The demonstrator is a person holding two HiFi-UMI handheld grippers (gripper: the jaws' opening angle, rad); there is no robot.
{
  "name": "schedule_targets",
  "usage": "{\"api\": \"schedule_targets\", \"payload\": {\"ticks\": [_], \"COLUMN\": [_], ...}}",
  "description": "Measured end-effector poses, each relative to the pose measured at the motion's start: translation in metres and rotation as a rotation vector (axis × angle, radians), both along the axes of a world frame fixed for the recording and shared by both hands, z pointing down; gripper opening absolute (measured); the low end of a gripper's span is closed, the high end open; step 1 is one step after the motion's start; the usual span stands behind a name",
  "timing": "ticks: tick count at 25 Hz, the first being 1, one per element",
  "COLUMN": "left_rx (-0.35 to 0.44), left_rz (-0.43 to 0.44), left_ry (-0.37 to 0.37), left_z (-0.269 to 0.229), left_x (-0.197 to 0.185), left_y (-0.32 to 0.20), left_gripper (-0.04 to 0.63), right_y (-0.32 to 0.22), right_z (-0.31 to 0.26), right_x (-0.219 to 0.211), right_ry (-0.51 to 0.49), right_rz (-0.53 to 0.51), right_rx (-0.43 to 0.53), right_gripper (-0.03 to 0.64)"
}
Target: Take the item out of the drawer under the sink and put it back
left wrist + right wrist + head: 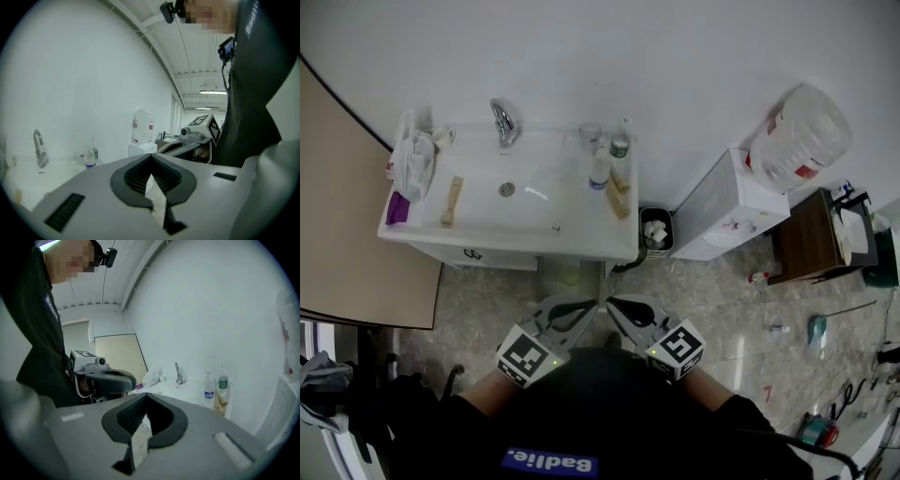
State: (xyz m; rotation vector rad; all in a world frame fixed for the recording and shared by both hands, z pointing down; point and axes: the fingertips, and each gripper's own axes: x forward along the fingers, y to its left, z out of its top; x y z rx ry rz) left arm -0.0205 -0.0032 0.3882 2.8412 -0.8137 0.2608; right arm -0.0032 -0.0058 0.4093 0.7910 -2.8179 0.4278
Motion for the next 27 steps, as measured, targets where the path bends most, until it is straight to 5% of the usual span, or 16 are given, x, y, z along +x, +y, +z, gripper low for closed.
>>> {"api": "schedule_targets", "payload": {"ticks": [27], "left_rx": [-0.013], "left_rz": [0.011], "left_ry": [-0.032], "left_z": [0.0067], "left_x": [-0.0047], "left_y": [0.0065], "left_gripper": [0.006], "right_y": [0.0096], "right_z": [0.0064], "right_x": [-0.0074], "right_ry": [0.003], "right_rz": [-0.022], "right_rx": [-0.040], "right_gripper": [0.000]}}
